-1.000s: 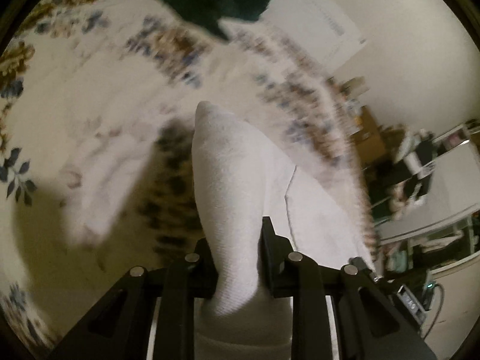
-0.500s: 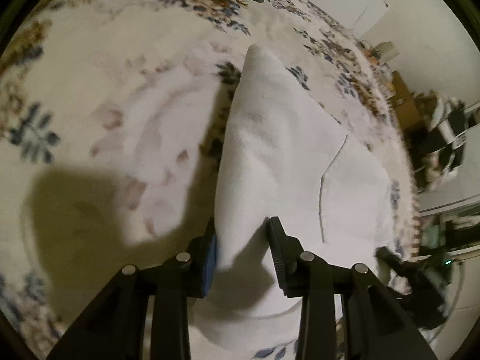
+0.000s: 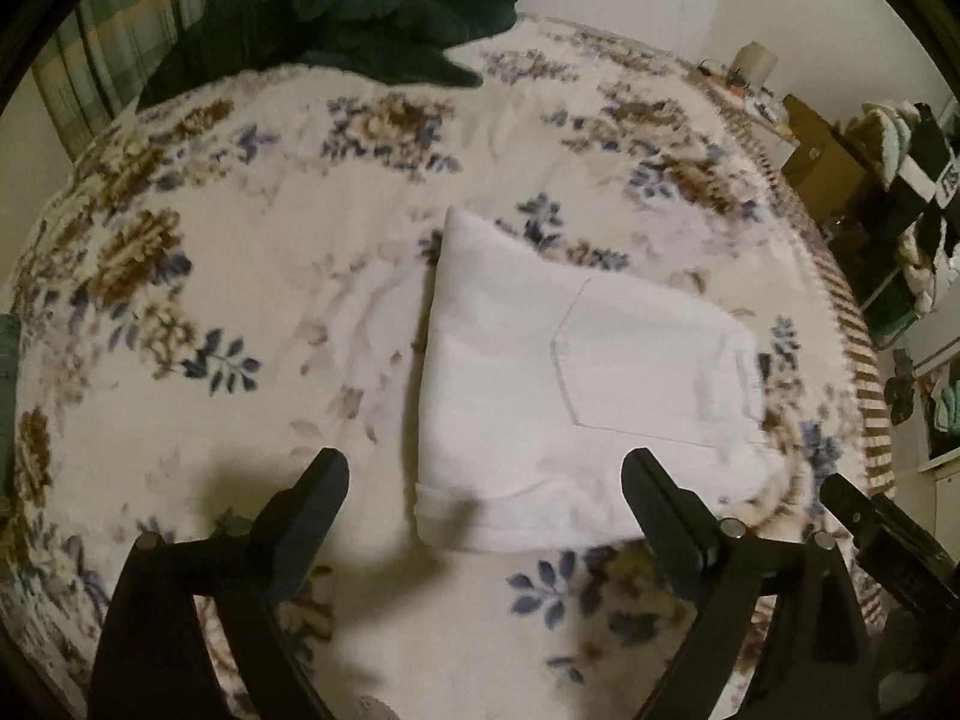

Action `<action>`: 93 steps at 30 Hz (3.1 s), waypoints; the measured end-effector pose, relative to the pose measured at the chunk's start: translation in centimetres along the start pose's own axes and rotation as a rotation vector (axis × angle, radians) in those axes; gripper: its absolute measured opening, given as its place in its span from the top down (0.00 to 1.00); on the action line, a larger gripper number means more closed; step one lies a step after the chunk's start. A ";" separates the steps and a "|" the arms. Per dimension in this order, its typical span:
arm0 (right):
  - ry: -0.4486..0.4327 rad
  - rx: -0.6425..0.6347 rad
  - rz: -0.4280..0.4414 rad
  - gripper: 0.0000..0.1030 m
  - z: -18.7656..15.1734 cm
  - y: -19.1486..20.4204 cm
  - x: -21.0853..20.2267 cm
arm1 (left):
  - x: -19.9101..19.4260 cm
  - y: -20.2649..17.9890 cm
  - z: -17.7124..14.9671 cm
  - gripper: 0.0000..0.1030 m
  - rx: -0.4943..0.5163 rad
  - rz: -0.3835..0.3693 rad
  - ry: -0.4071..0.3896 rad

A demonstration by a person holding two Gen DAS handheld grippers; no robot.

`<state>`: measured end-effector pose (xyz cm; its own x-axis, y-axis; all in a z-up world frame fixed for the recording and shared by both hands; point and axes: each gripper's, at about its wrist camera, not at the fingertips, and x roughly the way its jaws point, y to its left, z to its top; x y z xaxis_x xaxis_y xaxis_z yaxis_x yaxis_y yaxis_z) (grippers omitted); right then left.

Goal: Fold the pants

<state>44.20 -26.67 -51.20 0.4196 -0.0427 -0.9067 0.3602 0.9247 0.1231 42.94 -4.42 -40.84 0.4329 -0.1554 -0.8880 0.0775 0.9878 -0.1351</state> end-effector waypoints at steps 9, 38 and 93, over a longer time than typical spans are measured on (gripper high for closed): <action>-0.171 -0.082 -0.091 0.02 -1.5 1.0 -14.3 | -10.8 -2.7 -0.8 0.09 0.066 0.029 -0.084; -0.470 -0.258 0.095 0.02 -16.6 -3.1 -59.3 | -44.3 -7.6 -15.2 0.09 0.010 0.147 -0.314; -0.428 -0.240 0.085 0.00 -18.3 -5.3 -64.7 | -48.7 -7.5 -17.0 0.00 0.054 0.141 -0.354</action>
<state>-0.06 -21.87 -0.60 0.7619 -0.0686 -0.6440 0.1294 0.9905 0.0476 5.97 -4.06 -4.08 0.7253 -0.0218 -0.6880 0.0388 0.9992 0.0092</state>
